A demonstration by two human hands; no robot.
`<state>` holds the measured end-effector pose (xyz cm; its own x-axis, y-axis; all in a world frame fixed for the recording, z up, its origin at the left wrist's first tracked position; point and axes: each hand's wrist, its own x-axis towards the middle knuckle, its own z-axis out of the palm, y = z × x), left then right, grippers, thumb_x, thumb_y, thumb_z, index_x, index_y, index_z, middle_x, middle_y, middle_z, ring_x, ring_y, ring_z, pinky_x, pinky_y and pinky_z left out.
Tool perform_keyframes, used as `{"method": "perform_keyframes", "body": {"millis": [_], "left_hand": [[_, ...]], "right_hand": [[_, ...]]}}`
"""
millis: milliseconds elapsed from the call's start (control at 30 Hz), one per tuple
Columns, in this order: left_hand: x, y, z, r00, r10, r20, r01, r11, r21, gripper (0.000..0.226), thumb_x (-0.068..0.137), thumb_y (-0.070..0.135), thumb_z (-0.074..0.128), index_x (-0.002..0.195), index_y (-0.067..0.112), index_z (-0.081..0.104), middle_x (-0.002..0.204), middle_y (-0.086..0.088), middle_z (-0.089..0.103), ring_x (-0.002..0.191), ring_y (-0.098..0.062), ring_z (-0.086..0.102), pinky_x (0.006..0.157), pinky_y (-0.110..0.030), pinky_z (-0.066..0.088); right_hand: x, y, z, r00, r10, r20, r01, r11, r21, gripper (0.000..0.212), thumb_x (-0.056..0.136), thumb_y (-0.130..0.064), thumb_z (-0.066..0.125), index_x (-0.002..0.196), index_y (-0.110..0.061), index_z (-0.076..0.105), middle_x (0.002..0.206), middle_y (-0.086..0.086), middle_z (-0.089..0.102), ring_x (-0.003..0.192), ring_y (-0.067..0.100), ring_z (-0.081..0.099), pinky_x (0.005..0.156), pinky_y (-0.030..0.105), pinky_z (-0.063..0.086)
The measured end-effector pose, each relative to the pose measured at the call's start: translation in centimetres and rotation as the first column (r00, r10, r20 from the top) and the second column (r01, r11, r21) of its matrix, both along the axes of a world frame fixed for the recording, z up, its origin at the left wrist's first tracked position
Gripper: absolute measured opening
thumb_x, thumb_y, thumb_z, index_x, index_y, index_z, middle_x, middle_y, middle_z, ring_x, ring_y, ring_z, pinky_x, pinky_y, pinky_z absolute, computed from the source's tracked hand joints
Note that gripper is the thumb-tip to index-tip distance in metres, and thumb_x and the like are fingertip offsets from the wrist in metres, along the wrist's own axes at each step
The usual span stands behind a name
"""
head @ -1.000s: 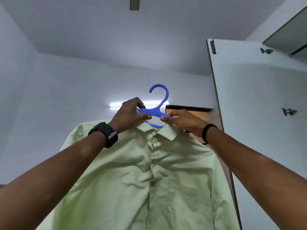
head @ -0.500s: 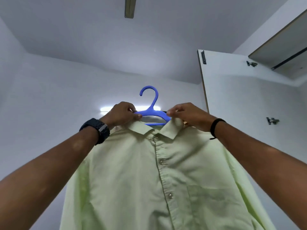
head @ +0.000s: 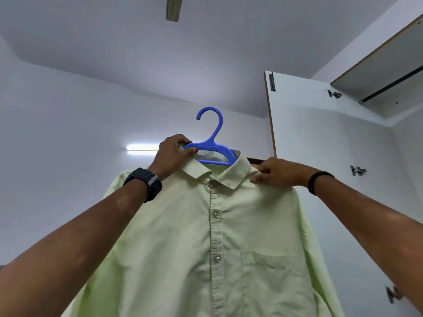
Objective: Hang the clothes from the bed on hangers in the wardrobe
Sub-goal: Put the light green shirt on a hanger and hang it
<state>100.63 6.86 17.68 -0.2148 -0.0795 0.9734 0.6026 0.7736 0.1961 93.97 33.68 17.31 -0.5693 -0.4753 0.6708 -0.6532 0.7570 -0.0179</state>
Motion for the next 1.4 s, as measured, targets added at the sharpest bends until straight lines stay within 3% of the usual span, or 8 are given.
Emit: {"method": "perform_keyframes", "body": {"millis": [200,333,467,567,667,1067,1233,1400], "left_hand": [[-0.5,0.1,-1.1,0.995,-0.063,0.077,0.071,0.992,-0.102,0.032,0.093,0.040,0.058,0.119,0.025,0.049,0.087,0.007,0.054,0.069,-0.008,0.053,0.060,-0.019,0.040],[-2.1,-2.1,-3.3,0.958,0.196,0.211,-0.139,0.956,-0.257,0.017,0.095,0.033,0.056,0.096,0.016,0.054,0.080,-0.001,0.059,0.072,-0.020,0.052,0.063,-0.028,0.036],[-3.2,-1.5,-4.8,0.972,0.134,0.194,-0.096,0.976,-0.195,0.019,0.100,0.020,0.046,0.084,0.012,0.053,0.076,-0.004,0.057,0.074,-0.023,0.050,0.063,-0.028,0.035],[-4.6,-0.1,-5.5,0.970,0.185,0.156,-0.158,0.972,-0.176,0.018,0.101,0.020,0.044,0.097,0.005,0.053,0.087,-0.015,0.064,0.082,-0.032,0.056,0.075,-0.043,0.043],[-6.1,1.6,-5.8,0.973,0.201,0.115,-0.182,0.971,-0.157,0.021,0.100,0.021,0.043,0.109,0.003,0.047,0.092,-0.018,0.066,0.084,-0.037,0.059,0.073,-0.046,0.046],[-15.4,11.6,-7.7,0.990,0.133,-0.057,-0.140,0.979,-0.150,0.030,0.100,0.041,0.039,0.082,0.018,0.046,0.074,0.003,0.051,0.081,-0.029,0.055,0.067,-0.036,0.033],[-22.5,19.1,-11.7,0.969,0.153,0.193,-0.107,0.967,-0.232,0.040,0.098,0.037,0.045,0.134,0.020,0.045,0.127,-0.012,0.051,0.117,-0.034,0.048,0.090,-0.046,0.040],[-27.4,32.8,-16.5,0.892,-0.063,0.448,0.084,0.996,-0.027,0.058,0.099,0.043,0.037,0.151,0.024,0.019,0.153,-0.016,0.022,0.139,-0.036,0.024,0.112,-0.049,0.021]], "right_hand": [[-0.5,2.5,-1.5,0.979,0.115,-0.170,-0.155,0.956,-0.247,0.041,0.087,-0.033,0.067,0.066,0.000,0.055,0.057,-0.001,0.039,0.055,0.012,0.034,0.050,0.022,0.025],[-0.2,3.8,-1.7,0.974,0.064,-0.219,-0.128,0.948,-0.291,0.046,0.087,-0.027,0.068,0.049,-0.017,0.043,0.050,-0.007,0.036,0.049,0.008,0.032,0.047,0.020,0.025],[1.1,5.5,-1.2,0.987,0.124,0.102,-0.106,0.981,-0.164,0.039,0.087,-0.034,0.069,0.060,-0.013,0.050,0.060,-0.006,0.046,0.055,0.008,0.040,0.051,0.015,0.031],[1.7,8.2,-1.0,0.818,0.344,0.462,-0.240,0.933,-0.269,0.008,0.084,-0.012,0.071,0.091,-0.012,0.073,0.096,0.002,0.073,0.084,0.014,0.069,0.070,0.022,0.054],[1.3,11.2,-1.4,0.723,0.416,0.551,-0.224,0.897,-0.382,0.031,0.079,-0.008,0.072,0.110,-0.004,0.069,0.115,0.012,0.069,0.100,0.024,0.068,0.078,0.028,0.057],[-0.9,20.9,-4.3,0.992,0.091,0.090,-0.043,0.902,-0.430,0.043,0.083,-0.035,0.071,0.072,0.005,0.060,0.064,0.001,0.051,0.057,0.012,0.048,0.055,0.023,0.039],[-2.2,29.4,-7.1,0.996,-0.075,0.047,0.088,0.855,-0.511,0.033,0.085,-0.030,0.071,0.062,-0.007,0.062,0.051,-0.014,0.049,0.045,0.001,0.043,0.044,0.012,0.036],[-5.0,36.9,-10.3,0.962,-0.269,0.051,0.255,0.816,-0.518,0.022,0.086,-0.025,0.070,0.070,-0.011,0.071,0.063,-0.002,0.062,0.057,0.005,0.053,0.058,0.022,0.043]]}}
